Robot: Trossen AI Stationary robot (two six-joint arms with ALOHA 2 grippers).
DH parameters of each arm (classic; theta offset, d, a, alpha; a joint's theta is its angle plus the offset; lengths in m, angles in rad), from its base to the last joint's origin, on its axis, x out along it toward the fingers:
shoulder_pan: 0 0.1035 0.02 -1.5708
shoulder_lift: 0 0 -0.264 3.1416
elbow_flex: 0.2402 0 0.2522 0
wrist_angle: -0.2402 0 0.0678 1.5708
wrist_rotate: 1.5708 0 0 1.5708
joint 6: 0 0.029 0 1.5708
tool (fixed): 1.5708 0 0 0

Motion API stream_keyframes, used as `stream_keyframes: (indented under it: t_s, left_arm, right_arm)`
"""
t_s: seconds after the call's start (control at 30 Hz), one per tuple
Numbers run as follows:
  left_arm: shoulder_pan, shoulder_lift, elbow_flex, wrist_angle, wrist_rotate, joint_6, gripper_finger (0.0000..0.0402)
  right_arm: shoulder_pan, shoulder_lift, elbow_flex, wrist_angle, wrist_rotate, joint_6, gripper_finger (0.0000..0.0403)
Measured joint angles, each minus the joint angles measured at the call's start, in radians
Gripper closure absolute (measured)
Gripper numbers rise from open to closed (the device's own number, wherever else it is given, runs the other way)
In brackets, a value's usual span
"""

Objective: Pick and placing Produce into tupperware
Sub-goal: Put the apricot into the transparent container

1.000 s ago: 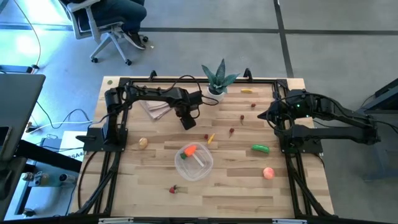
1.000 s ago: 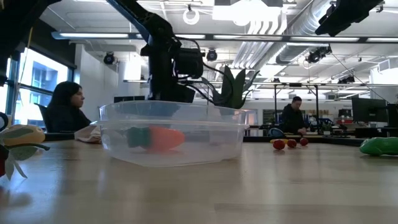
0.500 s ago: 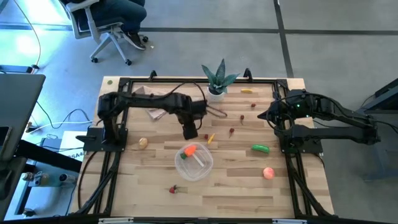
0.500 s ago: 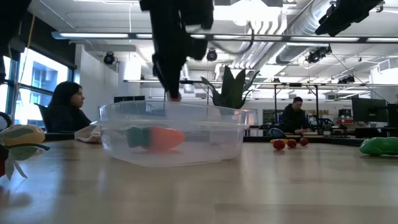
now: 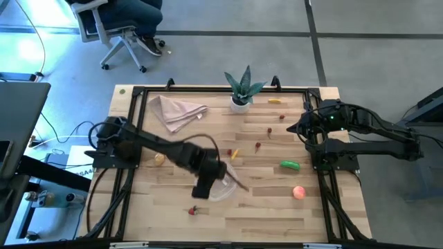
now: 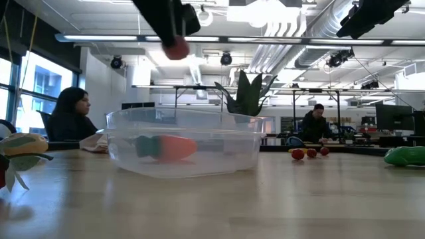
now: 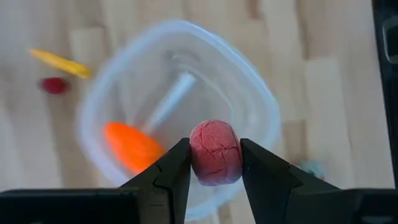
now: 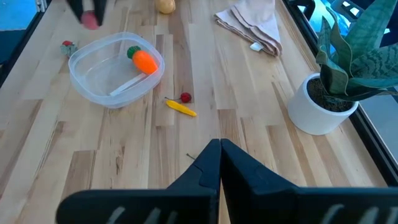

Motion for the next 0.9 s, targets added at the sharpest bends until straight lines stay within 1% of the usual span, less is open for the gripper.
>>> stream_keyframes:
  t_s: [0.13,0.23,0.37,0.43,0.5,0.57,0.63,0.7,0.77,0.83,0.9]
  left_arm:
    - [-0.051,0.013,0.001,0.022,-0.053,0.001,0.0282]
    - [-0.057,0.028,0.0,0.011,-0.088,-0.014,0.0282]
    - [-0.049,0.068,-0.004,0.002,-0.099,-0.016,0.0282]
    - [-0.046,0.087,-0.001,0.03,-0.099,-0.009,0.0282]
    - [-0.046,0.098,-0.003,0.007,-0.105,-0.007,0.0282]
    - [-0.046,0.119,0.0,0.04,-0.11,-0.001,0.0282]
    - [-0.046,0.126,-0.006,0.001,-0.109,-0.002,0.0282]
    - [-0.046,0.146,0.003,0.052,-0.106,-0.002,0.0282]
    - [-0.046,0.155,-0.007,-0.015,-0.108,-0.009,0.0282]
    - [-0.046,0.183,0.002,0.032,-0.109,-0.013,0.0282]
    - [-0.046,0.191,-0.006,-0.03,-0.116,-0.023,0.0282]
  right_arm:
    - [0.0,0.0,0.0,0.0,0.0,0.0,0.0402]
    - [0.0,0.0,0.0,0.0,0.0,0.0,0.0402]
    - [0.0,0.0,0.0,0.0,0.0,0.0,0.0402]
    - [0.0,0.0,0.0,0.001,0.0,0.0,0.0402]
    - [0.0,0.0,0.0,0.0,0.0,0.0,0.0402]
    - [0.0,-0.001,0.0,-0.001,0.0,0.0,0.0402]
    - [0.0,-0.001,0.0,-0.001,0.0,0.0,0.0402]
    - [0.0,-0.001,0.0,0.0,0.002,0.0,0.0402]
    - [0.0,-0.001,0.0,-0.001,0.001,0.0,0.0402]
    - [0.0,-0.001,0.0,-0.001,0.001,0.0,0.0402]
    - [0.0,-0.001,0.0,-0.001,-0.002,0.0,0.0402]
